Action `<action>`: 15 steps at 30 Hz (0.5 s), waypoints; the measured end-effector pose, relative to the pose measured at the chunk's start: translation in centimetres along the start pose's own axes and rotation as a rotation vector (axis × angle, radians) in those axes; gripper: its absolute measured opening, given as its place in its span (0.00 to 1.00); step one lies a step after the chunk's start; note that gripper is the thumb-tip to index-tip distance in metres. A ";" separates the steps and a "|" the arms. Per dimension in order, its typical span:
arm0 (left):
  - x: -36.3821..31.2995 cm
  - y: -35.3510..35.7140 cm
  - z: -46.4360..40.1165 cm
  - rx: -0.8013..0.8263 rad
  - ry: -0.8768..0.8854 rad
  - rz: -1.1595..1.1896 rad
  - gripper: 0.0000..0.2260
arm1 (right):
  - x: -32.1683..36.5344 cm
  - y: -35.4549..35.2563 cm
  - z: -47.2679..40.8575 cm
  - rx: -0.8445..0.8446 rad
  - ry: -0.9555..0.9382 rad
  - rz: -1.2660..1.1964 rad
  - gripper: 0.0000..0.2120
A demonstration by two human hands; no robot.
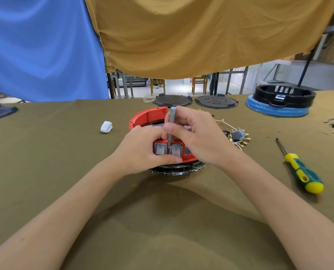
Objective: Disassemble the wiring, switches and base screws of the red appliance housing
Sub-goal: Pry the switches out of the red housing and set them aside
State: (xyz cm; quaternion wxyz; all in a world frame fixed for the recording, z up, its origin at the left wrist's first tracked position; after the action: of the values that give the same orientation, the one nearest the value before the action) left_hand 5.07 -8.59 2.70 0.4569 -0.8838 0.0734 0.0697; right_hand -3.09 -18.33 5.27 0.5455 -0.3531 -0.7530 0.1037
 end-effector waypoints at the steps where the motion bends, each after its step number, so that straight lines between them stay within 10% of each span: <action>1: -0.1 0.0 0.0 0.001 0.002 0.005 0.22 | 0.1 0.1 -0.1 -0.007 0.010 0.052 0.05; 15: -0.9 -0.2 -0.1 0.016 0.026 0.053 0.15 | 1.3 0.5 -1.4 -0.002 0.100 0.279 0.10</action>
State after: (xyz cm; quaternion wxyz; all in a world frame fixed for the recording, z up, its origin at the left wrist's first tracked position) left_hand 4.22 -8.46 3.13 0.4609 -0.8786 0.1035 0.0695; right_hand -1.82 -17.43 6.45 0.5623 -0.4593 -0.6688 0.1601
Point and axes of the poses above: each hand's wrist, its own z-axis away from the middle knuckle, its own y-axis out of the palm, x = y × z, the point moved 6 cm from there along -z, towards the middle knuckle, and after that the axes turned 14 degrees about y, right-handed, at the moved point
